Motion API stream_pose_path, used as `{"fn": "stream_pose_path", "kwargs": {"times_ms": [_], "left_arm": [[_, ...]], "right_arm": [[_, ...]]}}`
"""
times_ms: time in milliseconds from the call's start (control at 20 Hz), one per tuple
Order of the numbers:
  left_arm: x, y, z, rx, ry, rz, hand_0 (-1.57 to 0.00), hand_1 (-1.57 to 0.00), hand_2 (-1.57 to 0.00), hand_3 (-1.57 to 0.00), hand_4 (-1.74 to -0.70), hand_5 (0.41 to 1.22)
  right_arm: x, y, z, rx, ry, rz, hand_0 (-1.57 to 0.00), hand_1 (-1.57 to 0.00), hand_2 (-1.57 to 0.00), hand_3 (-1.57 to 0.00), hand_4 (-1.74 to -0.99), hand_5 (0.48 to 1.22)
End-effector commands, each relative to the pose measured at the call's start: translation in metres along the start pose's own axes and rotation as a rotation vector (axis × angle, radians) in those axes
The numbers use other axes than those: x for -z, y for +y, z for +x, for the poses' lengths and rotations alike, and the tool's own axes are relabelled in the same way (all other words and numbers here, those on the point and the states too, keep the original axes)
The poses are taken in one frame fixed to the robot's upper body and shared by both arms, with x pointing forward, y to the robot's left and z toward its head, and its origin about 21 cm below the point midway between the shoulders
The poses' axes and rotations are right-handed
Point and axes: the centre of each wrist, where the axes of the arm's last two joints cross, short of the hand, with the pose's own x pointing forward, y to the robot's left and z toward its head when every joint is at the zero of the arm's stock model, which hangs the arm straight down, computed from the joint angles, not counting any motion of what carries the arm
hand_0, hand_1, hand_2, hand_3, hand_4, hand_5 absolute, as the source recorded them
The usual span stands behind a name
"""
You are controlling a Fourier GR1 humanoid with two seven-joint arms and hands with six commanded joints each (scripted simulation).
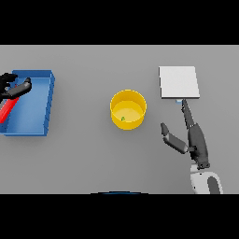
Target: Pick up the red beaker and tilt it to pour out 1 green nut into yellow bowl. Pick up the yellow bowl and place it on the metallic measuring scale.
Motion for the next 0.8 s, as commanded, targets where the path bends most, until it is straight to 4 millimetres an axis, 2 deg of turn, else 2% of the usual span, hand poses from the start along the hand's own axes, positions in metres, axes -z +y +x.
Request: {"fn": "stream_pose_path", "kwargs": {"times_ms": [0, 200, 400, 500, 600, 750], "left_arm": [[0.001, -0.003, 0.0, -0.006, 0.007, -0.008, -0.3, -0.25, -0.25, -0.24, -0.83, 0.688], [0.003, 0.002, 0.002, -0.034, -0.039, 0.022, -0.12, -0.1, -0.1, -0.1, -0.79, 0.674], [0.007, 0.006, 0.006, -0.079, -0.078, 0.049, -0.05, -0.04, -0.04, -0.04, -0.79, 0.671], [0.008, 0.004, 0.006, -0.083, -0.096, 0.048, -0.03, -0.03, -0.03, -0.02, -0.78, 0.679], [0.006, -0.003, 0.006, -0.081, -0.088, 0.038, -0.02, -0.02, -0.02, -0.02, -0.78, 0.693], [0.006, 0.0, 0.006, -0.087, -0.089, 0.031, -0.01, -0.01, -0.01, -0.01, -0.79, 0.707]], "right_arm": [[0.0, 0.003, 0.002, 0.0, -0.021, 0.009, 0.0, 0.0, 0.0, 0.0, -1.189, 0.666], [-0.001, 0.007, 0.002, -0.013, 0.003, 0.012, 0.0, 0.0, 0.0, 0.0, -1.193, 0.66], [0.004, 0.005, 0.012, -0.085, -0.015, 0.021, 0.0, 0.0, 0.0, 0.0, -1.198, 0.662], [0.011, 0.004, 0.016, -0.098, -0.052, 0.094, 0.0, 0.0, 0.0, 0.0, -1.162, 0.694], [0.023, 0.003, 0.018, -0.17, -0.082, 0.171, 0.0, 0.0, 0.0, 0.0, -1.202, 0.709], [0.042, 0.001, 0.032, -0.289, -0.111, 0.295, 0.0, 0.0, 0.0, 0.0, -1.255, 0.7]]}}
